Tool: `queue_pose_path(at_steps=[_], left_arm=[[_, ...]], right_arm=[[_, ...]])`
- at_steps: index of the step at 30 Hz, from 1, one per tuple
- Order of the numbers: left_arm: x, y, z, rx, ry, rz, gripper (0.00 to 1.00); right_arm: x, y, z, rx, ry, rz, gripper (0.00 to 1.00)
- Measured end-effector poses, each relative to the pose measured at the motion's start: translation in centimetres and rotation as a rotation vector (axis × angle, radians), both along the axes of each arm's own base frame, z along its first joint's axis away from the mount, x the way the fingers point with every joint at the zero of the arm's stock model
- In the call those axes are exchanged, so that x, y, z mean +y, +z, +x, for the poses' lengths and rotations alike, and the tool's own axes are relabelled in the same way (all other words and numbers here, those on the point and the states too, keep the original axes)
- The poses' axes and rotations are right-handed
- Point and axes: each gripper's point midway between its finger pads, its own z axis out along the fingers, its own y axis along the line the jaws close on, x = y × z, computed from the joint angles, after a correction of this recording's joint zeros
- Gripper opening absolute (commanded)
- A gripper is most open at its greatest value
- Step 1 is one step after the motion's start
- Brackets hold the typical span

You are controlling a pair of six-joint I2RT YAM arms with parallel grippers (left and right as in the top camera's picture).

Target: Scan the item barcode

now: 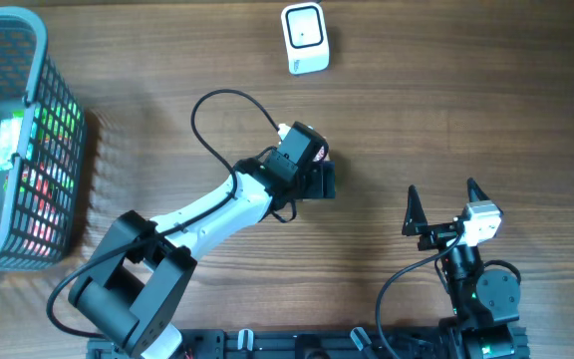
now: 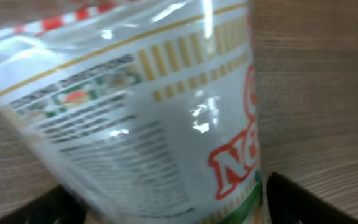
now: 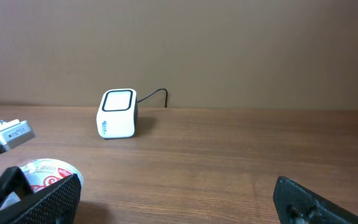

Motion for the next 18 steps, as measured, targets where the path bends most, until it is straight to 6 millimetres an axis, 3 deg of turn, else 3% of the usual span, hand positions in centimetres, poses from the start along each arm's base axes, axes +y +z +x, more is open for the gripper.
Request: queue_pose_path(at_steps=[9,13,18], left_arm=[[0.9,0.1,0.4,-0.016,0.023,0.049,0.68],[3.8,0.6,0.1,-0.047,0.032,0.193,0.65],[7.6,3.0,-0.7,-0.105,0.005,0.367,0.62]], right_arm=[[0.0,0.0,0.0,0.0,0.0,0.0,1.0],[0.0,0.0,0.0,0.0,0.0,0.0,1.0],[0.0,0.0,0.0,0.0,0.0,0.0,1.0]])
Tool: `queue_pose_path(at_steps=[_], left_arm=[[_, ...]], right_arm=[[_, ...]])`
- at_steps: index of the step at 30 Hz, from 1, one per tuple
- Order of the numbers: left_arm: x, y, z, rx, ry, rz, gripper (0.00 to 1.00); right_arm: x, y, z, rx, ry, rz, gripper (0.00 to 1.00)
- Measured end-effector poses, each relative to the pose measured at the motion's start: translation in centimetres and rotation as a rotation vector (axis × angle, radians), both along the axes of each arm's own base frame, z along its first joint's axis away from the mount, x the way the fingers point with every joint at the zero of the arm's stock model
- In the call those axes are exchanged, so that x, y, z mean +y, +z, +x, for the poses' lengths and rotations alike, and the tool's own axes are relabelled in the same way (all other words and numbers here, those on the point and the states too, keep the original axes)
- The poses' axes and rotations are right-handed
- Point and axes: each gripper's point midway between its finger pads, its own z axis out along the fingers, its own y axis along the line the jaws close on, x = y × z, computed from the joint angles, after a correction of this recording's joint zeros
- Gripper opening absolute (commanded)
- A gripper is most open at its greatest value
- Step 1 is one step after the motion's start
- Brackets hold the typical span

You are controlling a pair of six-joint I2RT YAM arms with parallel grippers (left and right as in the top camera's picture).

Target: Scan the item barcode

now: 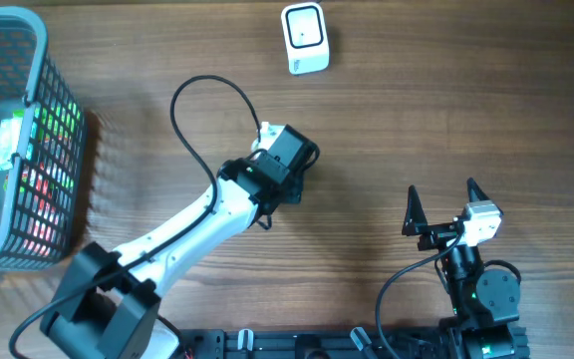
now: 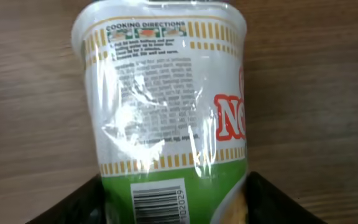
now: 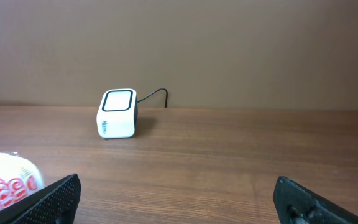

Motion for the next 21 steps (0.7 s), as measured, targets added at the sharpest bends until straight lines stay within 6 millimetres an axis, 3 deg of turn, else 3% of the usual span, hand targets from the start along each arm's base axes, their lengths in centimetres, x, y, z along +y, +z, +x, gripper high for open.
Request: queue_pose_path(at_steps=[5,8,10,11,13,17,19,20,21], left_arm=[[2.2,-0.3,-0.9,0.026,-0.004,0.116,0.65],[2.7,-0.6,-1.5,0.052,-0.012,0.146,0.66],[2.6,-1.2,-1.7,0.069,-0.016,0.153,0.72],[2.5,-1.7,-1.8,0.086,-0.016,0.156,0.71],[2.5,-2.9,-2.1,0.122,-0.016,0.167,0.58],[2.4,-3.2,-2.1,0.128,-0.012,0.17,0.69],[2.4,-3.2,-2.1,0.128,-0.009,0.169,0.83],[2.4,-3.2,-2.1,0.127,-0.007,0.166,0.98],[2.4,-3.4,-2.1,0.133,-0.011,0.168,1.0]], right_arm=[[0.0,0.0,0.0,0.0,0.0,0.0,1.0],[0.0,0.0,0.0,0.0,0.0,0.0,1.0],[0.0,0.0,0.0,0.0,0.0,0.0,1.0],[0.0,0.0,0.0,0.0,0.0,0.0,1.0],[0.0,0.0,0.0,0.0,0.0,0.0,1.0],[0.0,0.0,0.0,0.0,0.0,0.0,1.0],[0.0,0.0,0.0,0.0,0.0,0.0,1.0],[0.0,0.0,0.0,0.0,0.0,0.0,1.0],[0.0,0.0,0.0,0.0,0.0,0.0,1.0]])
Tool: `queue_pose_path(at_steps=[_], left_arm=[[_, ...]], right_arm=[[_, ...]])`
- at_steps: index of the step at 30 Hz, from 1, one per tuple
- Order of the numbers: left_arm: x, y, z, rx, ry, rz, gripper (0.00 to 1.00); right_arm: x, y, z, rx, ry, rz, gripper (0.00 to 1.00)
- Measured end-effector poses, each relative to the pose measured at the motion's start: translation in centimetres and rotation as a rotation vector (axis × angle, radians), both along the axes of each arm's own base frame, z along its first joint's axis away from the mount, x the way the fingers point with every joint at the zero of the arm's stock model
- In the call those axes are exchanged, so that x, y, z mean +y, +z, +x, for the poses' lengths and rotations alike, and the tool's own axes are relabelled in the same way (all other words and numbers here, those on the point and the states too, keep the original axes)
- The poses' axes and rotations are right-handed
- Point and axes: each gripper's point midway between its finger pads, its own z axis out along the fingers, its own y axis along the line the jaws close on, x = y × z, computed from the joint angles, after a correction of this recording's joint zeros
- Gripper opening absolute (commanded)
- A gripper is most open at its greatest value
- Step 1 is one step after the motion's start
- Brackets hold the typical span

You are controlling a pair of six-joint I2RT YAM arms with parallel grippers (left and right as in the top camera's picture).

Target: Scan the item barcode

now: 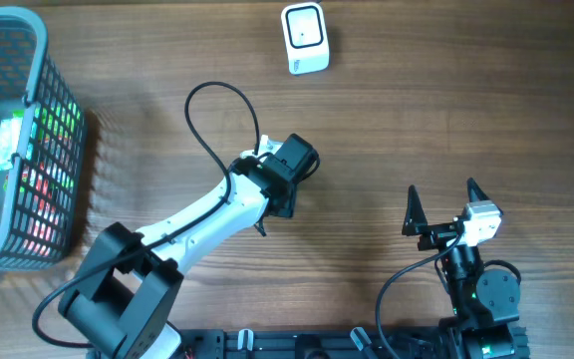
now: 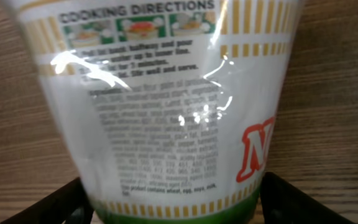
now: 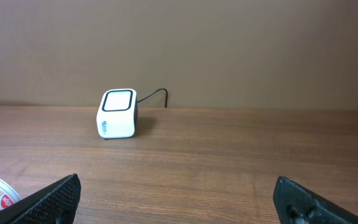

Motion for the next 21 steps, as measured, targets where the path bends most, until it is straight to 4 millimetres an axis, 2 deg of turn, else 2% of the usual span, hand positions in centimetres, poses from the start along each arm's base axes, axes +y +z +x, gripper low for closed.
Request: queue_pose_path(at_steps=[4,7,8,9,10,12,15,17,18,19,21], left_arm=[[-0.3,0.1,0.2,0.008,0.0,-0.003,1.0],[-1.4,2.4,1.5,-0.028,0.0,-0.033,1.0],[-1.9,3.6,2.1,-0.047,0.001,-0.049,1.0],[-2.6,6.3,3.4,-0.101,0.006,-0.094,1.0],[-2.3,7.8,3.4,-0.089,0.012,-0.09,1.0],[-0.8,11.8,4.9,-0.108,0.047,-0.1,1.0],[5.3,21.4,8.8,-0.234,0.185,-0.14,1.0],[11.1,27.8,11.3,-0.394,0.326,-0.181,1.0],[15.2,31.1,12.0,-0.487,0.42,-0.192,1.0],[18.4,33.2,12.1,-0.557,0.492,-0.191,1.0],[25.0,36.3,11.6,-0.677,0.642,-0.168,1.0]], right_arm=[[0.0,0.0,0.0,0.0,0.0,0.0,1.0],[0.0,0.0,0.0,0.0,0.0,0.0,0.99],[0.0,0.0,0.0,0.0,0.0,0.0,1.0],[0.0,0.0,0.0,0.0,0.0,0.0,1.0],[0.0,0.0,0.0,0.001,0.0,-0.001,1.0],[0.0,0.0,0.0,0.002,0.0,0.0,1.0],[0.0,-0.1,0.0,0.003,0.002,0.0,1.0],[0.1,-0.1,0.0,0.003,0.003,-0.001,1.0],[0.0,-0.1,0.0,0.003,0.003,-0.001,1.0],[0.1,-0.1,0.0,0.004,0.003,-0.001,1.0],[0.1,-0.1,0.0,0.003,0.003,-0.001,1.0]])
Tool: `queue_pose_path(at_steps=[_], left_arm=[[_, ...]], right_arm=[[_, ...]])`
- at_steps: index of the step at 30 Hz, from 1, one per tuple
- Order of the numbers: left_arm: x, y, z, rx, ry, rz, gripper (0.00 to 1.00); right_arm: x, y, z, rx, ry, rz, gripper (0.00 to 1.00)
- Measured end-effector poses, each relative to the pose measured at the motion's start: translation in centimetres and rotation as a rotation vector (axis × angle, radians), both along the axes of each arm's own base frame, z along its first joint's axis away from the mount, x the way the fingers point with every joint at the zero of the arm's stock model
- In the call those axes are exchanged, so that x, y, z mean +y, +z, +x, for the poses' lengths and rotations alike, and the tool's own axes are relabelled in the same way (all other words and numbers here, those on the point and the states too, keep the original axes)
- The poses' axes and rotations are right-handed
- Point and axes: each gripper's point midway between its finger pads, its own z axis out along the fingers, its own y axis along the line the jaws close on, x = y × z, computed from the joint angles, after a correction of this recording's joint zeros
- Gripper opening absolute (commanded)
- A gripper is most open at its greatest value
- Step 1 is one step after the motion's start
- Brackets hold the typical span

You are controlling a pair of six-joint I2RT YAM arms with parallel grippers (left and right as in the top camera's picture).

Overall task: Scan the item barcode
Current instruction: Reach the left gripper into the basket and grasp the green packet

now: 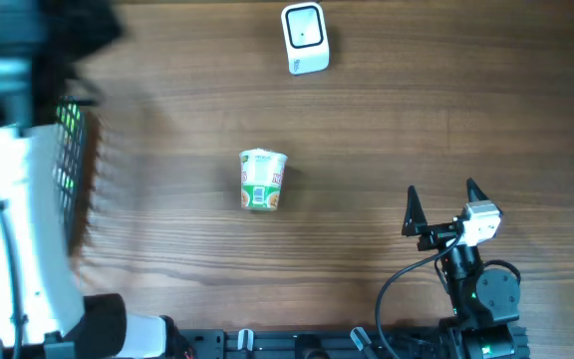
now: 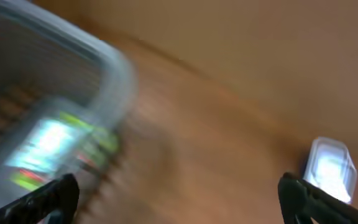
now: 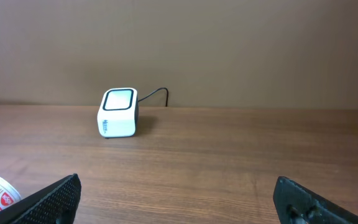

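Note:
The noodle cup (image 1: 262, 180) lies on its side in the middle of the table with its barcode label facing up, and nothing touches it. Its rim shows at the lower left of the right wrist view. The white scanner (image 1: 304, 38) stands at the far edge. My left arm (image 1: 8, 199) is raised at the far left, blurred. My left gripper (image 2: 179, 200) is open and empty, looking toward the basket and the scanner (image 2: 331, 168). At the near right, my right gripper (image 1: 439, 212) is open and empty, facing the scanner (image 3: 118, 113).
A grey mesh basket (image 1: 73, 170) holding packaged goods stands at the left edge, mostly hidden behind my left arm. It appears blurred in the left wrist view (image 2: 48, 112). The scanner's cable runs off behind it.
My left gripper was over the cup at the table's middle with the cup between its fingers. Now the cup lies free there, and the left arm is raised by the basket, gripper open.
My left gripper had the noodle cup between its fingers at the table's middle at all three earlier moments, at slightly different angles, with the barcode showing once. Now the cup lies alone with the barcode up, and the left arm is over by the basket. The right arm has not moved.

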Motion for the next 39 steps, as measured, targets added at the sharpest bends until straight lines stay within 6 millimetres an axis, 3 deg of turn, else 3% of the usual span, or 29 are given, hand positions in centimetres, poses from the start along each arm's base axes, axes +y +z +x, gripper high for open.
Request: queue_pose_path(at_steps=[1,3,6,9,10,13,18,21,27,31,32,33,34,39], left_arm=[[4.9,0.9,-1.3,-0.027,0.126,0.012,1.0],[10.0,0.5,-3.1,-0.015,0.262,0.014,1.0],[15.6,-1.5,-5.2,0.045,0.405,0.002,1.0],[20.7,-5.7,-6.6,0.162,0.505,-0.038,1.0],[22.4,-8.0,-6.5,0.218,0.514,-0.061,1.0],[24.9,-14.4,-5.5,0.368,0.47,-0.114,1.0],[24.3,-25.1,-1.9,0.551,0.21,-0.248,1.0],[23.6,-29.1,-0.3,0.581,0.079,-0.292,1.0],[23.4,-34.3,0.8,0.625,-0.003,-0.33,1.0],[22.7,-35.6,1.0,0.651,-0.024,-0.344,0.96],[22.5,-35.8,0.9,0.656,-0.026,-0.347,0.81],[22.4,-35.9,0.8,0.661,-0.028,-0.351,0.39],[22.3,-36.2,0.5,0.674,-0.032,-0.356,0.06],[22.4,-35.9,0.3,0.68,-0.029,-0.348,0.04]], right_arm=[[0.0,0.0,0.0,0.0,0.0,0.0,1.0],[0.0,0.0,0.0,0.0,0.0,0.0,1.0],[0.0,0.0,0.0,0.0,0.0,0.0,1.0],[0.0,0.0,0.0,0.0,0.0,0.0,1.0],[0.0,0.0,0.0,0.0,0.0,0.0,1.0],[0.0,0.0,0.0,0.0,0.0,0.0,1.0],[0.0,0.0,0.0,0.0,0.0,0.0,1.0],[0.0,0.0,0.0,0.0,0.0,0.0,1.0],[0.0,0.0,0.0,0.0,0.0,0.0,1.0],[0.0,0.0,0.0,0.0,0.0,0.0,1.0],[0.0,0.0,0.0,0.0,0.0,0.0,1.0],[0.0,0.0,0.0,0.0,0.0,0.0,1.0],[0.0,0.0,0.0,0.0,0.0,0.0,1.0],[0.0,0.0,0.0,0.0,0.0,0.0,1.0]])
